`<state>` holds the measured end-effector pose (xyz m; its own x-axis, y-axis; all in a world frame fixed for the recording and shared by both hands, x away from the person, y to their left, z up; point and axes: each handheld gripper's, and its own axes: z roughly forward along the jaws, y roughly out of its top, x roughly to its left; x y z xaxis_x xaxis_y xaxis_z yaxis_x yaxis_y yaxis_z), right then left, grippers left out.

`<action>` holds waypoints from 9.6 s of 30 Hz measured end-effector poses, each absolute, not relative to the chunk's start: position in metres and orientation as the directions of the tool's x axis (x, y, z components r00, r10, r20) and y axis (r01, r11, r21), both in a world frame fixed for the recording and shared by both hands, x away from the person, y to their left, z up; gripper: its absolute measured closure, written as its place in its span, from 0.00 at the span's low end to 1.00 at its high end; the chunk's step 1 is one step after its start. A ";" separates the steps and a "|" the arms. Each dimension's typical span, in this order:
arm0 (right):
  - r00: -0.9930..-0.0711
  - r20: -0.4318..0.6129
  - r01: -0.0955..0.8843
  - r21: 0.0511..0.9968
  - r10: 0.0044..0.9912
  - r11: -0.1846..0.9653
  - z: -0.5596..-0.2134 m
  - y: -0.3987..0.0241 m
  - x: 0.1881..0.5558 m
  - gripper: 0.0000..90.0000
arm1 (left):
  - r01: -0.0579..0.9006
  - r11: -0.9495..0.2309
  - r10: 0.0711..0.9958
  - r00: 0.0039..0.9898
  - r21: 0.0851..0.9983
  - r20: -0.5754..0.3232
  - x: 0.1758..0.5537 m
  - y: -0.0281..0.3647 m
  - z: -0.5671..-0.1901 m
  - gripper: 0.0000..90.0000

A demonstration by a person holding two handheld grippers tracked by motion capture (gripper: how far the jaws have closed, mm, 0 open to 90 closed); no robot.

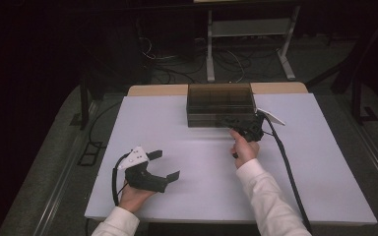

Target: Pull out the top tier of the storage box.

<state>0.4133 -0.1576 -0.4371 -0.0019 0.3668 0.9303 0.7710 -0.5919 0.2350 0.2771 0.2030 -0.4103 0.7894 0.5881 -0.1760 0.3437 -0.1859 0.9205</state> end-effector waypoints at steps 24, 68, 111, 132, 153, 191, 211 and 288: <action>-0.091 0.872 0.790 0.358 0.482 -0.498 -0.418 -0.176 0.402 0.70 | 0.345 -0.191 0.589 0.789 0.919 -0.174 0.277 0.202 -0.411 0.00; -0.349 0.638 0.808 0.576 0.686 -0.125 -0.362 -0.191 0.427 0.39 | 0.348 -0.194 0.592 0.787 0.917 -0.174 0.278 0.202 -0.412 0.00; -0.691 0.390 0.645 0.713 0.609 0.275 -0.313 -0.167 0.469 0.26 | 0.349 -0.192 0.592 0.786 0.917 -0.175 0.278 0.204 -0.411 0.00; -0.821 0.281 0.507 0.759 0.496 0.409 -0.321 -0.163 0.477 0.30 | 0.351 -0.193 0.592 0.786 0.916 -0.177 0.279 0.204 -0.412 0.00; -0.892 0.149 0.384 0.747 0.427 0.542 -0.330 -0.147 0.482 0.48 | 0.350 -0.188 0.593 0.785 0.918 -0.178 0.279 0.205 -0.411 0.00; -0.900 0.205 0.411 0.692 0.385 0.593 -0.359 -0.141 0.498 0.86 | 0.346 -0.192 0.589 0.789 0.918 -0.175 0.278 0.205 -0.411 0.00; -0.904 0.220 0.409 0.695 0.367 0.591 -0.365 -0.144 0.503 0.91 | 0.348 -0.193 0.589 0.789 0.918 -0.176 0.278 0.205 -0.411 0.00; -0.941 0.219 0.337 0.693 0.259 0.637 -0.365 -0.141 0.484 0.95 | 0.354 -0.193 0.589 0.787 0.915 -0.180 0.279 0.203 -0.413 0.00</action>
